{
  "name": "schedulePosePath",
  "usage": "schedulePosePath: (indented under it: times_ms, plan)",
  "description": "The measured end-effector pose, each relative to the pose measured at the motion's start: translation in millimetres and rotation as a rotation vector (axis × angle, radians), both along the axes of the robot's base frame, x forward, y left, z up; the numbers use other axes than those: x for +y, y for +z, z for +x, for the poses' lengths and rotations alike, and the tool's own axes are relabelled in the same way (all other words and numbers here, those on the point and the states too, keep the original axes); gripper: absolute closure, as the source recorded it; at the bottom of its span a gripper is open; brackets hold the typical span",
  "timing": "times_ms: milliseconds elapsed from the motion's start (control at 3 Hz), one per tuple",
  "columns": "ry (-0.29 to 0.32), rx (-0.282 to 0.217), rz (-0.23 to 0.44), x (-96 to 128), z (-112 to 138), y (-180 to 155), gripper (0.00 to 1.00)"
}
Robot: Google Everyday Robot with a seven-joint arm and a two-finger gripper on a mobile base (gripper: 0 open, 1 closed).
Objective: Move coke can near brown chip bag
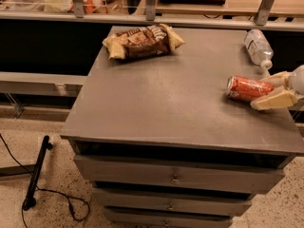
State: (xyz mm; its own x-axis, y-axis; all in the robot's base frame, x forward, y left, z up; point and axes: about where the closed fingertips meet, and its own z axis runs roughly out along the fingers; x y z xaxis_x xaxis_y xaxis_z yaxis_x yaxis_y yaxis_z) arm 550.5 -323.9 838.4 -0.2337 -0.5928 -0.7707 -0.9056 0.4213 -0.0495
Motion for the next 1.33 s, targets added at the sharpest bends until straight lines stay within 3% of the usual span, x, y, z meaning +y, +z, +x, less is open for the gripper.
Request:
schedulePosePath:
  times_ms: [333,667,1333]
  plan:
    - [-0.003,-0.026,0.010,12,2,14,0.88]
    - [0.004,-0.070,0.036,36,0,40,1.00]
    - [-0.036,-0.125,0.004,93,19,55,1.00]
